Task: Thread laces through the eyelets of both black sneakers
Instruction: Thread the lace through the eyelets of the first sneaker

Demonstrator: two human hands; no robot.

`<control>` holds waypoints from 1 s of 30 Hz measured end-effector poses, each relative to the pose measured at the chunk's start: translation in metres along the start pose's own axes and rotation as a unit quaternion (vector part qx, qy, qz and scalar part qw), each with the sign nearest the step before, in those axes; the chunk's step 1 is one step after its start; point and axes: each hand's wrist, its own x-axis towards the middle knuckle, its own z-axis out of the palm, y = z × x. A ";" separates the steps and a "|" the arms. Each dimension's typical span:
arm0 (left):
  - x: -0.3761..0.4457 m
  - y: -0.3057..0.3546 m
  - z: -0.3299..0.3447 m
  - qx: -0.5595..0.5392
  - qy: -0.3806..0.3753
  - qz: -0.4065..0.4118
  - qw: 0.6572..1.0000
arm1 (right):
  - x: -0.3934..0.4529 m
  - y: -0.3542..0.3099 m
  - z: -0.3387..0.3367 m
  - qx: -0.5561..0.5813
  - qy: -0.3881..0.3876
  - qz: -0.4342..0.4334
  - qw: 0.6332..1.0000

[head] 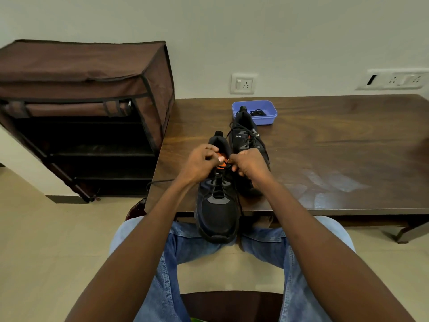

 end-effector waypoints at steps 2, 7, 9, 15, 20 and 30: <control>-0.005 -0.010 0.000 -0.191 0.134 -0.061 0.970 | 0.005 -0.001 0.002 -0.011 0.025 -0.008 1.000; -0.008 -0.034 -0.003 -0.161 0.218 -0.111 0.956 | 0.013 -0.009 0.001 -0.074 0.009 -0.036 0.997; 0.002 -0.030 -0.008 -0.052 0.191 -0.043 0.979 | 0.015 -0.017 0.000 -0.118 -0.016 -0.048 0.992; 0.028 -0.014 -0.008 0.183 -0.051 0.103 0.976 | 0.016 -0.029 -0.005 -0.177 -0.069 -0.063 0.980; 0.022 -0.020 -0.005 -0.108 0.196 -0.044 0.974 | 0.022 -0.031 -0.002 -0.212 -0.076 -0.053 0.973; 0.021 -0.021 -0.015 0.167 0.047 0.086 0.981 | 0.019 -0.041 0.004 -0.313 -0.052 -0.044 0.947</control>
